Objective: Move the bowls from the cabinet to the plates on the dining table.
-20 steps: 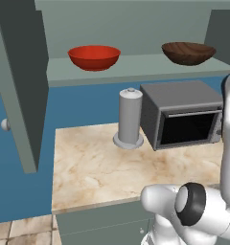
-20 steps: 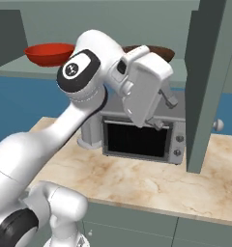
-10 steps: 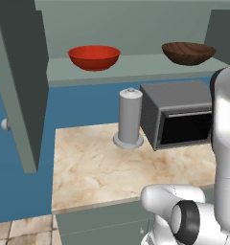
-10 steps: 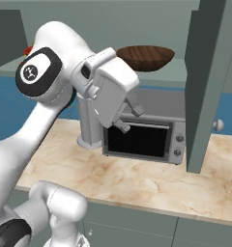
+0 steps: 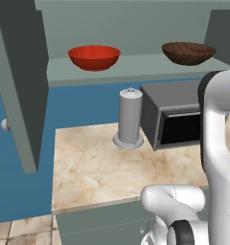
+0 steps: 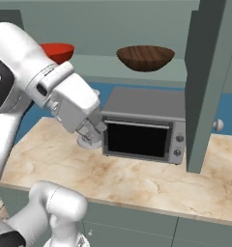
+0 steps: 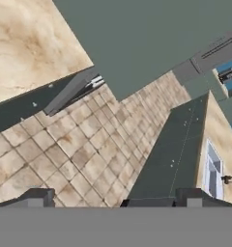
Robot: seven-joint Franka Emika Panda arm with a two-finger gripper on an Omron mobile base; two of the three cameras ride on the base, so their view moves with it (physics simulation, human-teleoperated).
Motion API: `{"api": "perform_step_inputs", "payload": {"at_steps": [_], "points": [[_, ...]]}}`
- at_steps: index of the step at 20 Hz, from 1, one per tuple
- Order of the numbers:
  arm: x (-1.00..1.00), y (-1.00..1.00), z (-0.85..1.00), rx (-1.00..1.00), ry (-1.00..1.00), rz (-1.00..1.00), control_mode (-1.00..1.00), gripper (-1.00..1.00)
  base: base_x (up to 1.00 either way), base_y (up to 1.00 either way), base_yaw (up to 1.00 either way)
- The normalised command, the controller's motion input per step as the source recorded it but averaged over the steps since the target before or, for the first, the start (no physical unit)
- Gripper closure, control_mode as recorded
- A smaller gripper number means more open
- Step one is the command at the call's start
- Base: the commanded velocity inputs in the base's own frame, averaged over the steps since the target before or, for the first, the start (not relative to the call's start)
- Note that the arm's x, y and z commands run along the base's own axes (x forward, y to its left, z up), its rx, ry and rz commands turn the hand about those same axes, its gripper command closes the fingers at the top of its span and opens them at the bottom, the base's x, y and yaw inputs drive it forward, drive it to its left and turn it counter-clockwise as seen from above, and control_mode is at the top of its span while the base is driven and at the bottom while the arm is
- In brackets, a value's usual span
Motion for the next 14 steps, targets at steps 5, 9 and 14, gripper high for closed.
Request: {"api": "perform_step_inputs", "payload": {"at_steps": [5, 9, 14], "points": [[-0.19, 0.57, -0.11, 0.05, -0.15, 0.11, -1.00, -1.00, 0.00, 0.00, 0.00], [-0.07, 0.47, -0.08, 0.04, -0.08, 0.13, -1.00, -1.00, 0.00, 0.00, 0.00], [0.06, 0.40, -0.29, 0.04, -0.06, 0.17, -1.00, -1.00, 0.00, 0.00, 0.00]]}}
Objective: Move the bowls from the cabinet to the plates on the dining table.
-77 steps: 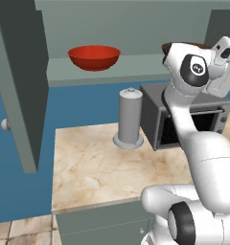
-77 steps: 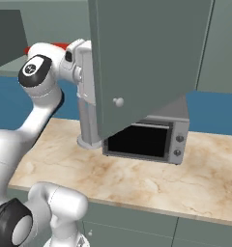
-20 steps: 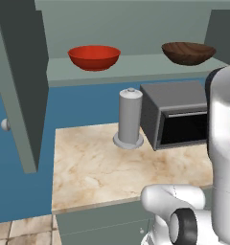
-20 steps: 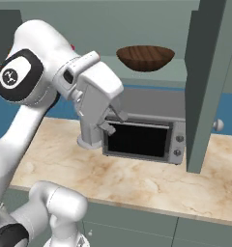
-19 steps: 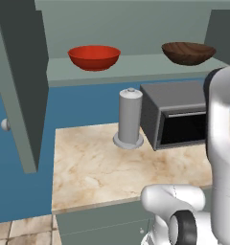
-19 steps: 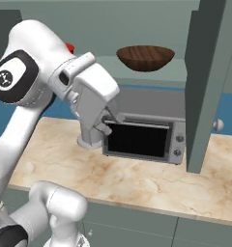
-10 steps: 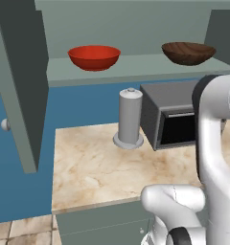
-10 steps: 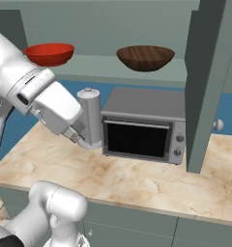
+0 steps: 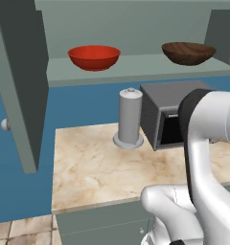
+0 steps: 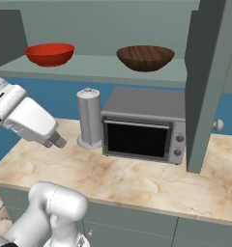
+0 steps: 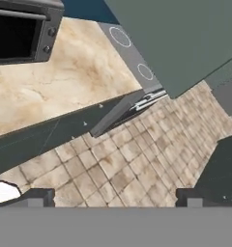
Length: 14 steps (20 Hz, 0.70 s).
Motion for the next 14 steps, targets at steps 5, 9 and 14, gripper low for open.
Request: {"api": "perform_step_inputs", "payload": {"at_steps": [5, 9, 14], "points": [[0.34, 0.36, -0.36, 0.08, -0.18, 0.17, -1.00, -1.00, 0.00, 0.00, 0.00], [0.14, 0.33, -0.24, 0.10, -0.22, 0.16, -1.00, -1.00, 0.00, 0.00, 0.00], [0.00, 0.34, -0.04, 0.11, -0.24, 0.15, -1.00, -1.00, 0.00, 0.00, 0.00]]}}
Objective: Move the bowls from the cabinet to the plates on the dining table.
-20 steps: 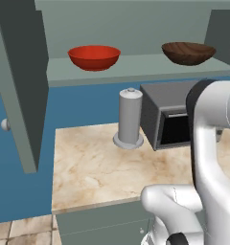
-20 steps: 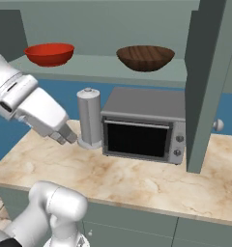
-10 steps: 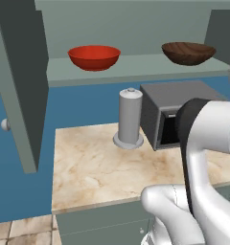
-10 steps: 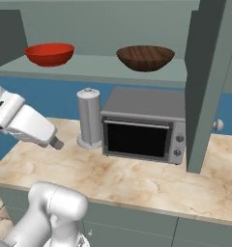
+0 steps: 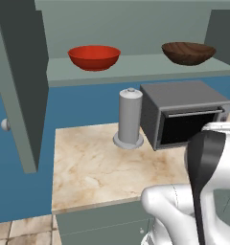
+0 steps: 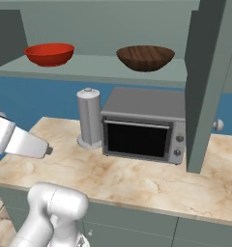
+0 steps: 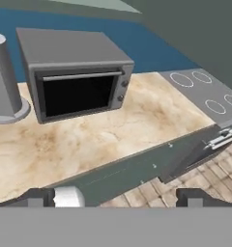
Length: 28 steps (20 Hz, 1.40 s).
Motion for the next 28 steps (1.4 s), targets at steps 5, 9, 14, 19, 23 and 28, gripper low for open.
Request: {"api": "perform_step_inputs", "payload": {"at_steps": [5, 9, 14, 19, 23, 28], "points": [[-0.03, 0.24, 0.03, 0.12, -0.22, 0.12, -1.00, -1.00, 0.00, 0.00, 0.00], [-0.06, 0.01, 0.40, 0.01, 0.00, 0.06, -1.00, -1.00, 0.00, 0.00, 0.00], [-0.05, 0.00, 0.16, 0.10, 0.02, 0.09, -1.00, -1.00, 0.00, 0.00, 0.00], [-0.03, 0.05, 0.00, 0.18, 0.00, 0.24, -1.00, -1.00, 0.00, 0.00, 0.00], [0.00, 0.11, 0.00, 0.19, 0.00, 0.27, -1.00, -1.00, 0.00, 0.00, 0.00], [0.00, 0.12, 0.00, 0.16, 0.01, 0.21, -1.00, -1.00, 0.00, 0.00, 0.00]]}}
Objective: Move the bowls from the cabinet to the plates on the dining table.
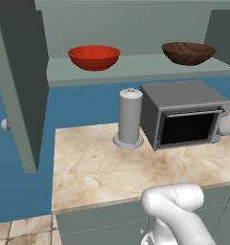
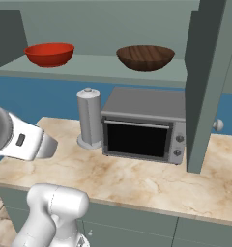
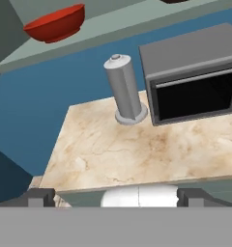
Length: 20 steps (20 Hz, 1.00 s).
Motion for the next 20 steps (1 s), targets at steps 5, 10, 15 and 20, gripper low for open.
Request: {"api": "perform_step_inputs", "payload": {"at_steps": [5, 10, 15, 20], "points": [[0.00, 0.21, 0.00, 0.13, 0.03, 0.13, -1.00, -1.00, 0.00, 0.00, 0.00], [0.02, 0.29, 0.00, 0.12, 0.03, 0.07, -1.00, -1.00, 0.00, 0.00, 0.00], [0.00, 0.26, 0.14, 0.06, 0.05, 0.01, -1.00, -1.00, 0.00, 0.00, 0.00], [0.11, 0.10, 0.01, 0.00, 0.09, -0.01, -1.00, -1.00, 0.00, 0.00, 0.00]]}}
